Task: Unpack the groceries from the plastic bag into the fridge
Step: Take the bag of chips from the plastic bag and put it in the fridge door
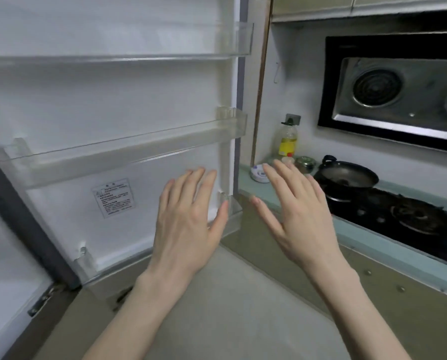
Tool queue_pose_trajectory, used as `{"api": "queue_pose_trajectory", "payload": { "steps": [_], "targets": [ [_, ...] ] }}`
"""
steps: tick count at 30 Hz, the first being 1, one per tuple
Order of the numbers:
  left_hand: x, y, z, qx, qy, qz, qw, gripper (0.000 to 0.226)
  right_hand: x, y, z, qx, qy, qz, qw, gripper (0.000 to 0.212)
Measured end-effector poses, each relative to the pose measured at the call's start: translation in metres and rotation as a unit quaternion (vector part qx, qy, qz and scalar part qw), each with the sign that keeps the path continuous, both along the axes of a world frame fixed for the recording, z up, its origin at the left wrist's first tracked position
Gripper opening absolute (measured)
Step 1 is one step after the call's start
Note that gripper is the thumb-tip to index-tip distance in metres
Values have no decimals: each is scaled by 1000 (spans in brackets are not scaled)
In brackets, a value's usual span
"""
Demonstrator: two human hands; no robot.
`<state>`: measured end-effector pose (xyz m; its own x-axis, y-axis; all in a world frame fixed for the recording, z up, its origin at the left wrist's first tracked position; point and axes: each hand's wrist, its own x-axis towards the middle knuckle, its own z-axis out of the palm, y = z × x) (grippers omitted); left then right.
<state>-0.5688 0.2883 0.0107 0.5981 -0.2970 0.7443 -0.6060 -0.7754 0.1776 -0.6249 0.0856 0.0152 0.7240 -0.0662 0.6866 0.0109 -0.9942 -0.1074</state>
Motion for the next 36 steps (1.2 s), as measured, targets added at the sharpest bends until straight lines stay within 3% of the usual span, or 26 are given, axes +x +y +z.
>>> {"api": "queue_pose_trajectory", "payload": {
  "steps": [6, 18, 36],
  "targets": [
    [-25, -43, -30, -12, 59, -136, 989, 52, -87, -25, -37, -4, 73, -148, 986, 74],
    [-132, -201, -65, 51, 102, -397, 911, 54, -264, -106, -79, 31, 107, -374, 921, 62],
    [-305, -415, -95, 124, 73, -572, 808, 49, -468, -227, -137, 148, 72, -559, 813, 67]
  ]
}}
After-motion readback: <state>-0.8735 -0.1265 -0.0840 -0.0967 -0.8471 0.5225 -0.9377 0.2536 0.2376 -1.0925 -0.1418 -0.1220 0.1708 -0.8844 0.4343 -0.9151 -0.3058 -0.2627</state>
